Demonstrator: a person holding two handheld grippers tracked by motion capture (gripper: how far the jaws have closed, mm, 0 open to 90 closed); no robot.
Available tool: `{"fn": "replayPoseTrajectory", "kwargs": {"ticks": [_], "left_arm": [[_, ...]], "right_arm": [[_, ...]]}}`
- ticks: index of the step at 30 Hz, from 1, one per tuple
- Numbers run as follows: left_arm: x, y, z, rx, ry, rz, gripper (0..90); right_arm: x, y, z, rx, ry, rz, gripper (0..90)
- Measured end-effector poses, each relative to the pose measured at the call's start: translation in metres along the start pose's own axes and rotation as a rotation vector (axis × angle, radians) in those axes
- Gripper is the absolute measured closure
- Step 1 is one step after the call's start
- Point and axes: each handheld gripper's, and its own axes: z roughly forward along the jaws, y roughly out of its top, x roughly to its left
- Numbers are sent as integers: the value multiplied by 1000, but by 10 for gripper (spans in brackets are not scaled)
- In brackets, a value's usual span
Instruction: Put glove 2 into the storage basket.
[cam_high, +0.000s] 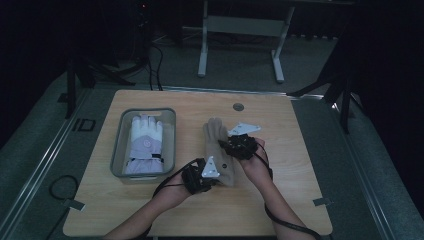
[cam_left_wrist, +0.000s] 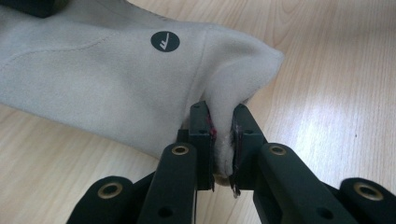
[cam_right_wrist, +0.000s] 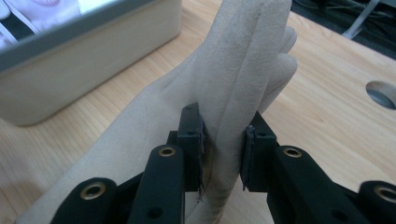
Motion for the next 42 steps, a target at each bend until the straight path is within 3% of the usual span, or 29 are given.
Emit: {"fn": "replayPoseTrajectory", "kwargs": {"ticks": [6, 20, 42], "left_arm": [[5, 0, -12, 12, 14, 15, 817], [20, -7, -46, 25, 55, 5, 817], [44, -43, -100, 63, 124, -39, 817]], "right_arm": [[6, 11, 1, -18, 1, -7, 732], [20, 46, 7, -61, 29, -17, 733], [67, 104, 41, -87, 86, -95, 732]]}}
